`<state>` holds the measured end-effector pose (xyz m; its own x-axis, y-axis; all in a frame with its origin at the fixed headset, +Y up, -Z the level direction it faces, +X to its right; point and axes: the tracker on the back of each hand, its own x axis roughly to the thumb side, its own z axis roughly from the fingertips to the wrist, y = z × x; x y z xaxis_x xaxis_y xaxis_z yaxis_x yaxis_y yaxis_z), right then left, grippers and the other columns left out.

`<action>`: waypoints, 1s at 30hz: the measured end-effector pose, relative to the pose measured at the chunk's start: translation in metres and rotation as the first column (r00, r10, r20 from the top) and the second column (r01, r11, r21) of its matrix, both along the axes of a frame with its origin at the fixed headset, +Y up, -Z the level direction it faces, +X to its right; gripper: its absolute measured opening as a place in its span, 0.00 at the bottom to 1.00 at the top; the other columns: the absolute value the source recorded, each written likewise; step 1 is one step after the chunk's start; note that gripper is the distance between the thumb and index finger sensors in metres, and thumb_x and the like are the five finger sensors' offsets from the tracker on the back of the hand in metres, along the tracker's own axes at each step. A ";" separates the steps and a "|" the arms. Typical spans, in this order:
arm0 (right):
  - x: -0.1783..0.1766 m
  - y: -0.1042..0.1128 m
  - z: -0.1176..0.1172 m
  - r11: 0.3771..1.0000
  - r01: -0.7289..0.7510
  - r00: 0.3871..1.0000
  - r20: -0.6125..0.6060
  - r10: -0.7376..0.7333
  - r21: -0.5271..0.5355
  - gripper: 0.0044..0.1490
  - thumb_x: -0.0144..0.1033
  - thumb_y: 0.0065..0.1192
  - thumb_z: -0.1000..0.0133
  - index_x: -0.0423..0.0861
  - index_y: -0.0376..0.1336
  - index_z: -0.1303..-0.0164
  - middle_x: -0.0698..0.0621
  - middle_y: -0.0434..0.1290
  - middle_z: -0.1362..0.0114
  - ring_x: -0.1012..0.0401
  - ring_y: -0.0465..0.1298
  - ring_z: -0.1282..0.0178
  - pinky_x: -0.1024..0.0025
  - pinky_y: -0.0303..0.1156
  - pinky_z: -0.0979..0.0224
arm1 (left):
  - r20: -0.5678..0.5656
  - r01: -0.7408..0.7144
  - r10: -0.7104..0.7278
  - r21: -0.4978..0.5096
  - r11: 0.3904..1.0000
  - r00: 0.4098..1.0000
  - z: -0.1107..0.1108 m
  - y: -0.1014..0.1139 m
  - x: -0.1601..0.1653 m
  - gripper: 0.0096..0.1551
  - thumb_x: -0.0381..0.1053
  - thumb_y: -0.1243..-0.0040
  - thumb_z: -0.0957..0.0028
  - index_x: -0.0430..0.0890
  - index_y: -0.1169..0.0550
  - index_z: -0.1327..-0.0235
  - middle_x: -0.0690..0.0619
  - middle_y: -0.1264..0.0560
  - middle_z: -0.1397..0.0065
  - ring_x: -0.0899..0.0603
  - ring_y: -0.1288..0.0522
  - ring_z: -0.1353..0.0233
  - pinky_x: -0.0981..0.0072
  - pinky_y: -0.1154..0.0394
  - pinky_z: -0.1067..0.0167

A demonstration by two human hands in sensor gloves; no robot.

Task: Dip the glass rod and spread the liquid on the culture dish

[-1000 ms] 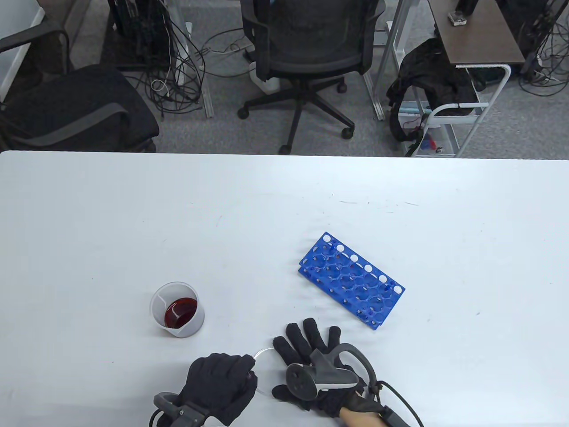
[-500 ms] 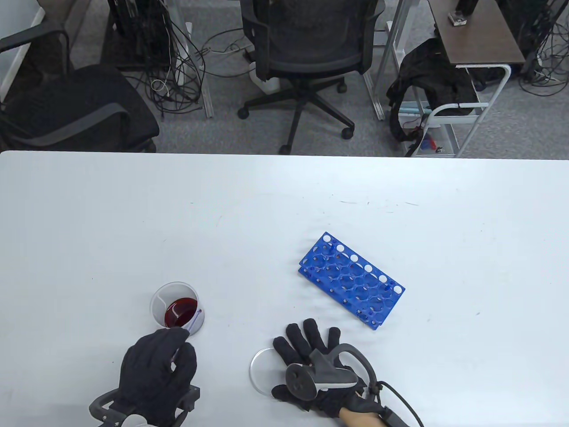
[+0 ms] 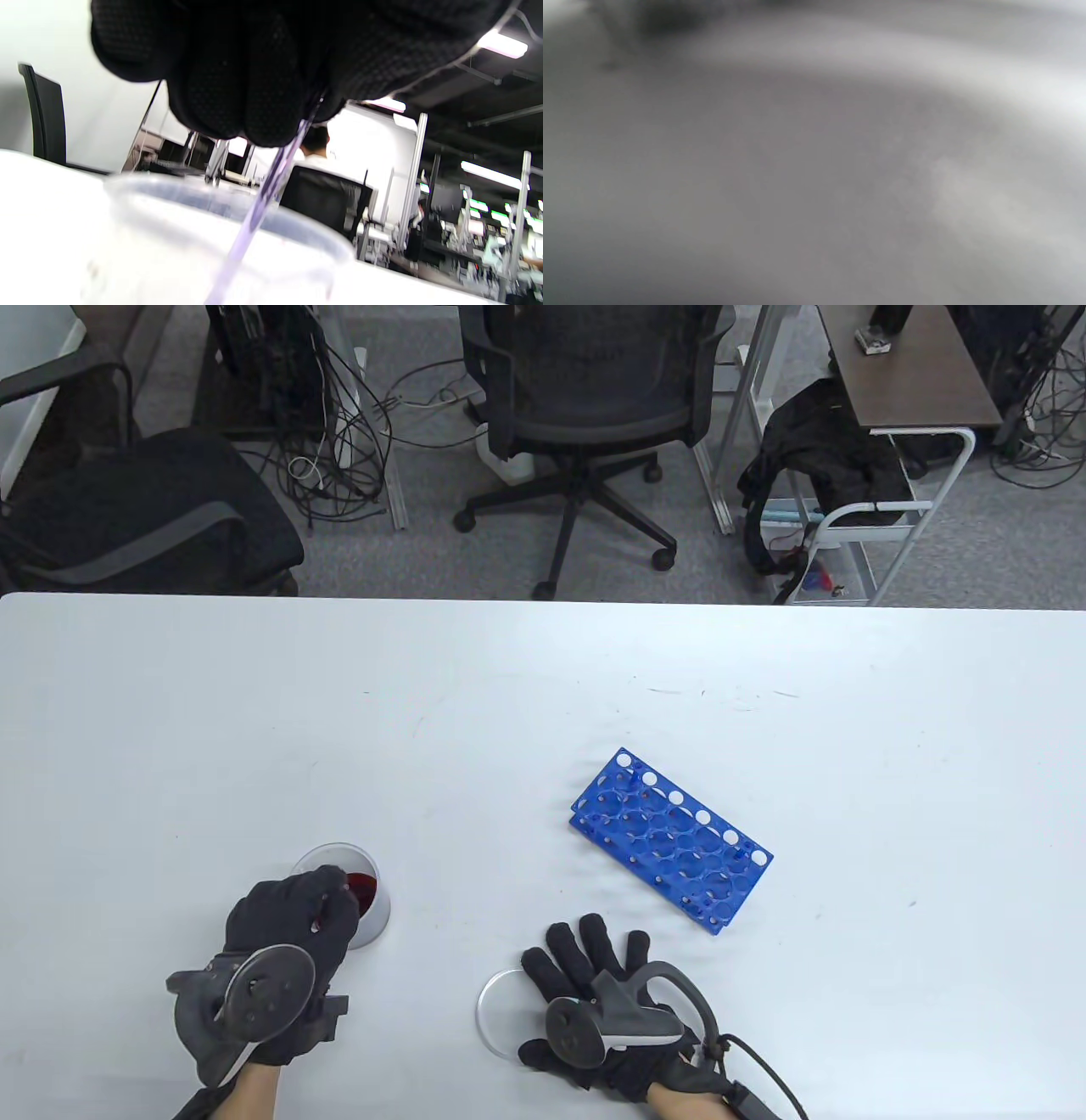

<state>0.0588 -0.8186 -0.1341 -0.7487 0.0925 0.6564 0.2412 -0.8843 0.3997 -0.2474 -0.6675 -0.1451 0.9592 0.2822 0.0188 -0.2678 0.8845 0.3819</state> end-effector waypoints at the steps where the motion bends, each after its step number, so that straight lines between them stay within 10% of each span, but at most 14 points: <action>1: 0.000 0.000 0.000 1.000 0.001 1.000 0.000 -0.001 -0.001 0.62 0.76 0.16 0.41 0.42 0.11 0.20 0.32 0.16 0.17 0.28 0.22 0.21 0.14 0.31 0.33 | 0.009 0.015 -0.015 -0.030 0.999 1.000 -0.004 -0.004 0.001 0.20 0.62 0.27 0.55 0.51 0.11 0.57 0.54 0.10 0.52 0.41 0.11 0.51 0.54 0.14 0.50; 30: 0.000 0.000 0.000 1.000 0.007 1.000 0.006 -0.007 -0.009 0.62 0.76 0.17 0.41 0.41 0.11 0.20 0.31 0.16 0.17 0.28 0.22 0.21 0.15 0.31 0.33 | 0.000 0.121 -0.121 -0.048 0.991 0.993 -0.009 -0.014 0.007 0.19 0.62 0.26 0.56 0.53 0.11 0.58 0.55 0.10 0.52 0.42 0.11 0.51 0.56 0.16 0.50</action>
<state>0.0586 -0.8184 -0.1345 -0.7522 0.1040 0.6507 0.2322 -0.8823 0.4095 -0.2401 -0.6816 -0.1539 0.9864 0.1642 0.0054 -0.1563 0.9277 0.3391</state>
